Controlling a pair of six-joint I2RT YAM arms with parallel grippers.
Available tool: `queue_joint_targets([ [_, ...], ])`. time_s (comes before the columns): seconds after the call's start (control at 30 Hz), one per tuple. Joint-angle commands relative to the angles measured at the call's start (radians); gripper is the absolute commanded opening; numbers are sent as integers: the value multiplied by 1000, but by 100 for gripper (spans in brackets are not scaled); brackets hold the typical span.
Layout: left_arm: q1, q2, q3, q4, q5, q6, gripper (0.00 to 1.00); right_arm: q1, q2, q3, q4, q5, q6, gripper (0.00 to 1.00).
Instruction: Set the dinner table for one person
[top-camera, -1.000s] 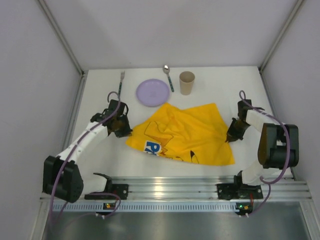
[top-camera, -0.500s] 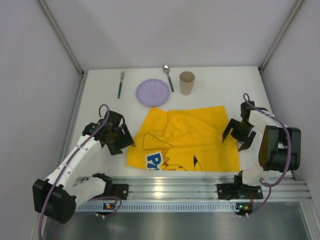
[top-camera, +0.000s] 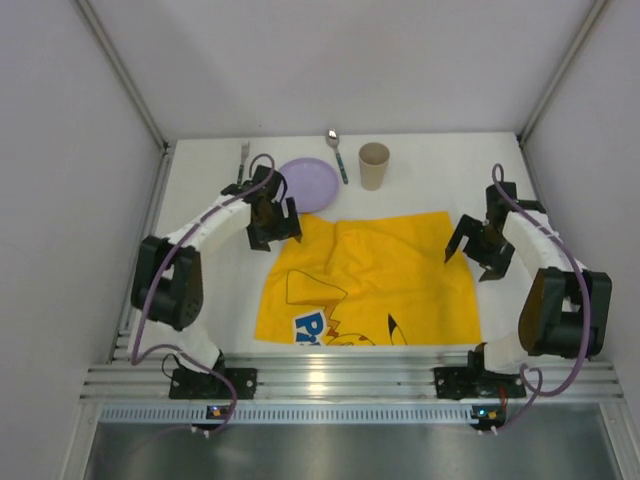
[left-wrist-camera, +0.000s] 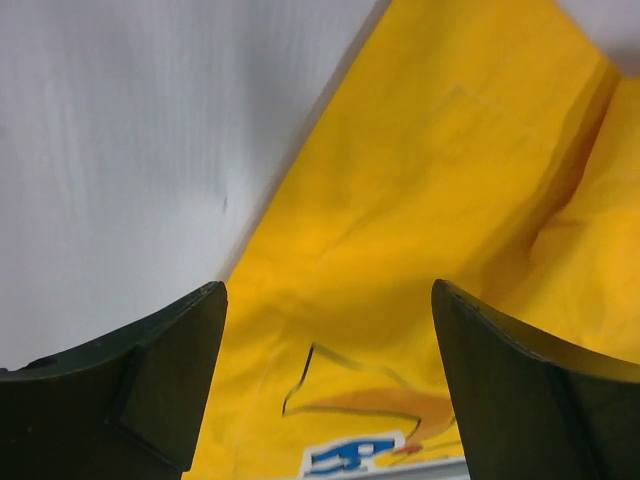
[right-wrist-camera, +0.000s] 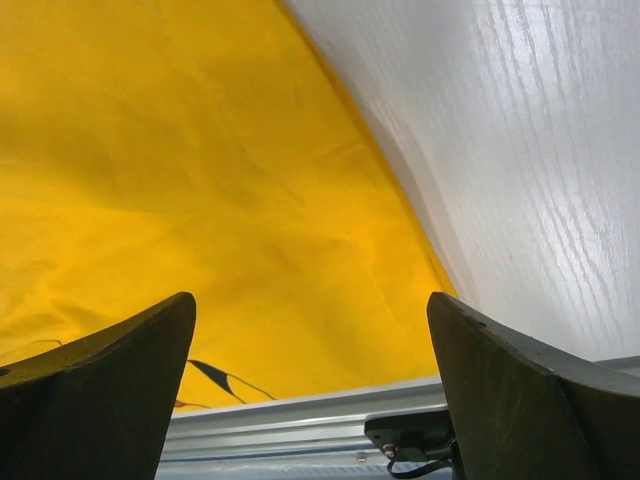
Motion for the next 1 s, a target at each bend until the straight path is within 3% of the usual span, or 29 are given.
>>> queue_joint_targets([
  [0.0,0,194,138,130,46,118,88,15,-63,26,-43,-32,-2,100],
  [0.17,1,460,323,123,92,144,81,16,-86,-4,-49,-24,-2,100],
  [0.3,0,497,356,126,119,139,73,16,-78,-17,-43,-7,0,100],
  [0.33,0,497,353,130,129,139,65,16,-75,-21,-42,-4,0,100],
  [0.37,0,496,338,141,153,141,50,16,-65,-21,-34,-6,0,100],
  [0.5,-9,465,261,178,196,144,26,16,-25,-14,-16,-4,0,100],
  [0.6,-9,431,199,178,180,148,0,16,5,-4,-2,-12,1,100],
  [0.77,46,326,141,124,81,179,0,17,37,9,30,-44,8,100],
  [0.97,233,256,136,66,18,268,0,45,61,31,60,-87,18,100],
])
